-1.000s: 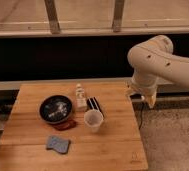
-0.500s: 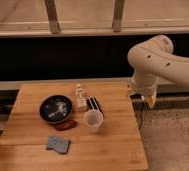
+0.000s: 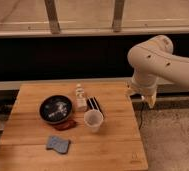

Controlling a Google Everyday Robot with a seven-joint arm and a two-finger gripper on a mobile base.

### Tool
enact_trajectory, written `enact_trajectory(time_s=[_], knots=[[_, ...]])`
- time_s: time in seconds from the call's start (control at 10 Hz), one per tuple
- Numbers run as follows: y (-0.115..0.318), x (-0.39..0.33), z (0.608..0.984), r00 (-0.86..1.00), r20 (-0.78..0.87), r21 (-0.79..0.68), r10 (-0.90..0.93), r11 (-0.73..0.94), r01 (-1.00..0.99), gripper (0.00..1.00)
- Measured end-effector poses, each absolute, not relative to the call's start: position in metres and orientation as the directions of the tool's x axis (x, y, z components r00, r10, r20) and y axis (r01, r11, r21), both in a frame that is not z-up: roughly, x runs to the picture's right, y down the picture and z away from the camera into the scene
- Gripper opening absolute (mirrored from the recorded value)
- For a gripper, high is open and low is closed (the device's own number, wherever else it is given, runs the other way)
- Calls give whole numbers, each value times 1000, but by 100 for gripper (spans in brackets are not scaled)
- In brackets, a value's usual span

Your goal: Wipe the white sponge on the table

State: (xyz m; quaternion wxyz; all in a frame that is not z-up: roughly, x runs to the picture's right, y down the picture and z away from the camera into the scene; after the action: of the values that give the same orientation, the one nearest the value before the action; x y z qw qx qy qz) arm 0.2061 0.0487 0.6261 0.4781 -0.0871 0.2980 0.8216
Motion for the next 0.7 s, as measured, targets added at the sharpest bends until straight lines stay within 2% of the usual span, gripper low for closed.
enact_trajectory(time_s=[0.5, 0.7], knots=[[48, 204, 623, -511, -434, 394, 742, -353, -849, 63], [43, 179, 619, -440, -465, 336, 768, -306, -891, 63]])
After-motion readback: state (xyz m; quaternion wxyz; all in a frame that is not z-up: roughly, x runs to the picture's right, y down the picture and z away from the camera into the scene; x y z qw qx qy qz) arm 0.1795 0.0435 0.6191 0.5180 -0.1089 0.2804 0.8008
